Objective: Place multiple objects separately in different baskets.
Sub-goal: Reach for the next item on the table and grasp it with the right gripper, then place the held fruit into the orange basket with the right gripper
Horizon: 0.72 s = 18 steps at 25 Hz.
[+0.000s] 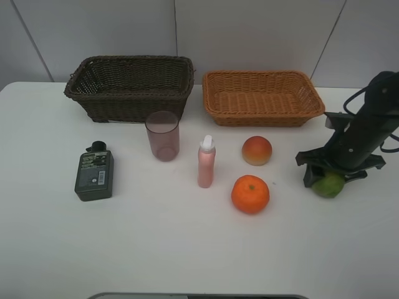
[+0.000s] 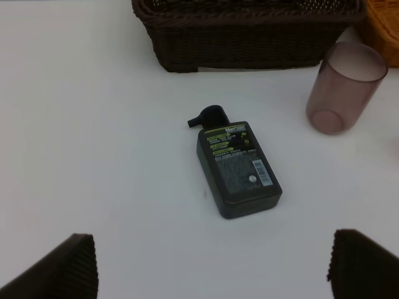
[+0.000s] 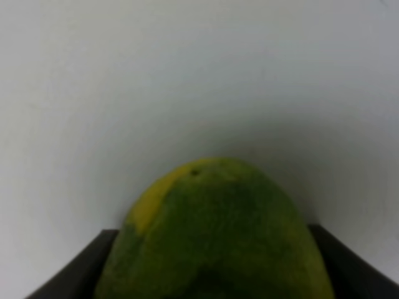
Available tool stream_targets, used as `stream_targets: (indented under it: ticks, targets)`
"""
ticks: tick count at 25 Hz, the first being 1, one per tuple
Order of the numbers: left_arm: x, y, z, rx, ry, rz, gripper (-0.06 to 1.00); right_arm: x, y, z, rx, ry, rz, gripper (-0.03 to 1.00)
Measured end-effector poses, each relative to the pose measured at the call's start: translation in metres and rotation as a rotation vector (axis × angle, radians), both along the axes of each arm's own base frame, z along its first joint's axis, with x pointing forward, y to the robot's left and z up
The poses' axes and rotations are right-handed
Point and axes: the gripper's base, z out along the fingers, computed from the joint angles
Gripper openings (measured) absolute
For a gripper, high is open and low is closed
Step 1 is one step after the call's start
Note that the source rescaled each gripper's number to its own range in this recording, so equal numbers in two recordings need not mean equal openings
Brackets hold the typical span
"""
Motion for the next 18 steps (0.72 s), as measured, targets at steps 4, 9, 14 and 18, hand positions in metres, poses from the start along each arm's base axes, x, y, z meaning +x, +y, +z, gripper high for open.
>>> stream_targets:
  ticks: [4, 9, 14, 18]
  targets:
    - [0.0000, 0.0000, 0.0000, 0.000, 0.000, 0.000, 0.96, -0.0001, 0.0000, 0.0000, 0.000, 0.001, 0.000, 0.44]
    - [0.0000, 0.0000, 0.0000, 0.000, 0.000, 0.000, 0.96, 0.0000, 0.0000, 0.0000, 0.000, 0.000, 0.000, 0.44]
    - [0.0000, 0.0000, 0.0000, 0.000, 0.000, 0.000, 0.96, 0.0000, 0.0000, 0.0000, 0.000, 0.000, 0.000, 0.44]
    - [0.0000, 0.0000, 0.0000, 0.000, 0.000, 0.000, 0.96, 0.0035, 0.0003, 0.0054, 0.000, 0.006, 0.000, 0.44]
